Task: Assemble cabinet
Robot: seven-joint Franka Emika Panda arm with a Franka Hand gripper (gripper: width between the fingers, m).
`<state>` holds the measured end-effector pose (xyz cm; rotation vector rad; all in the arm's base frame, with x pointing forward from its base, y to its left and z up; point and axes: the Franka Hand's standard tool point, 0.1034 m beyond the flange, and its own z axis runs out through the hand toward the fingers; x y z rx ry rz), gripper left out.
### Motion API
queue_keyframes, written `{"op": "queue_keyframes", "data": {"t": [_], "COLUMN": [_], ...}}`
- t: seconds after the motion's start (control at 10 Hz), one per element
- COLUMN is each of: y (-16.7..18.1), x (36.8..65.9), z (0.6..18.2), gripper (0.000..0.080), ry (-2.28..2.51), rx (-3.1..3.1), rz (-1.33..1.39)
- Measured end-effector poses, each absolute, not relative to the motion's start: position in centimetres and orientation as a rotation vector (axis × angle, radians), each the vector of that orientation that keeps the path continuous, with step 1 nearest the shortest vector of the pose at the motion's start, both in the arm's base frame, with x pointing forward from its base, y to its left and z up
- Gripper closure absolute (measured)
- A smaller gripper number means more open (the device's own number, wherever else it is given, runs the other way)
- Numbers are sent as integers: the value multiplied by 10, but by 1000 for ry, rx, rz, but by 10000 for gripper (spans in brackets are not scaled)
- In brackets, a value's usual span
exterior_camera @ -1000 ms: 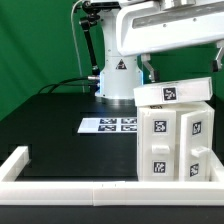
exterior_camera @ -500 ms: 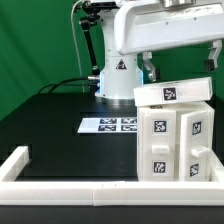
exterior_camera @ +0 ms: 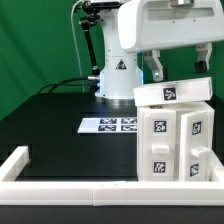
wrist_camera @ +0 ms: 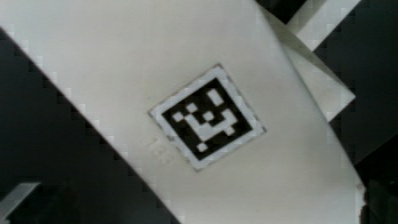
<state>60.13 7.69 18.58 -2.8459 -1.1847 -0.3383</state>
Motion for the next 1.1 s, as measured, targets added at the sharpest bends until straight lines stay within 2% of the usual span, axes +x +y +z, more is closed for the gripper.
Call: {"op": "queue_keyframes", "data": {"t": [0.5, 1.1], "y": [65, 64], "x": [600, 594], "z": [177, 160], "gripper": [2, 2], "ry": [-1715, -1675], "rx": [-2626, -2655], "rz": [-309, -298]}}
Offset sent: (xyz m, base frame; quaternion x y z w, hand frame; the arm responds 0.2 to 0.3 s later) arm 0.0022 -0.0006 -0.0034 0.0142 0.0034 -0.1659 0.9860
